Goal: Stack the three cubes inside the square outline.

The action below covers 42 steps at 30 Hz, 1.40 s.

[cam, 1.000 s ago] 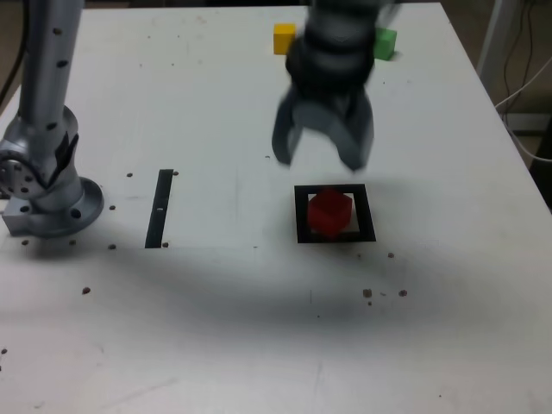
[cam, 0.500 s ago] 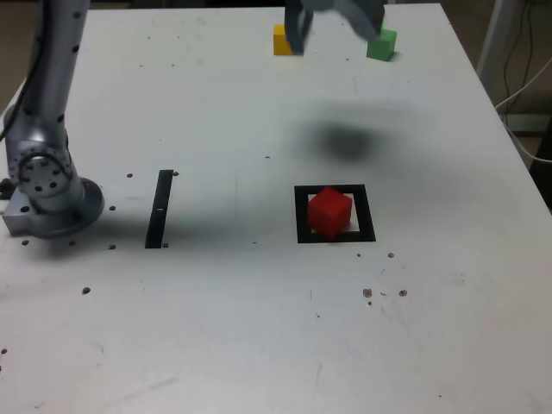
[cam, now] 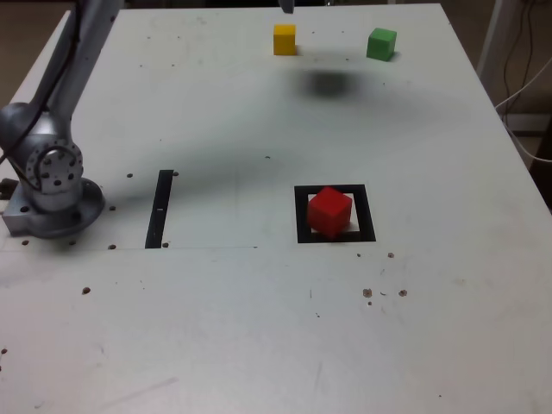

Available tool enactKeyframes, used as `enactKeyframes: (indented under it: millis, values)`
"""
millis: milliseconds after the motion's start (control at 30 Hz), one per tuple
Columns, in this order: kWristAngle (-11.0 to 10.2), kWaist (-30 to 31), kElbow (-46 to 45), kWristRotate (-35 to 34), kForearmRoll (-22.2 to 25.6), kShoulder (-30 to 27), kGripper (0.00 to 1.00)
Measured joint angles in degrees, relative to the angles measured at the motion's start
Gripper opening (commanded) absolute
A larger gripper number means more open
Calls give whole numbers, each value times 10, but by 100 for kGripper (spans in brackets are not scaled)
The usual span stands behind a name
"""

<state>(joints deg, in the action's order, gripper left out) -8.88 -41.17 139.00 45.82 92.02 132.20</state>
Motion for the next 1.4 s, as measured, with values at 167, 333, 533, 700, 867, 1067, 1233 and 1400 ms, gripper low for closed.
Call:
enactKeyframes:
  millis: [167,333,533,700,867,1067,1233,1400]
  values:
    - [25,-37,55,11,5,35,99]
    - [24,-69,84,16,9,69,98]
    - [-1,-91,85,16,10,79,97]
    - [-17,-91,73,16,10,91,95]
    - [-22,-88,65,16,10,107,92]
    - [-29,-78,67,16,10,115,87]
    - [-35,-77,69,16,10,135,83]
    - [-46,-76,72,14,10,154,82]
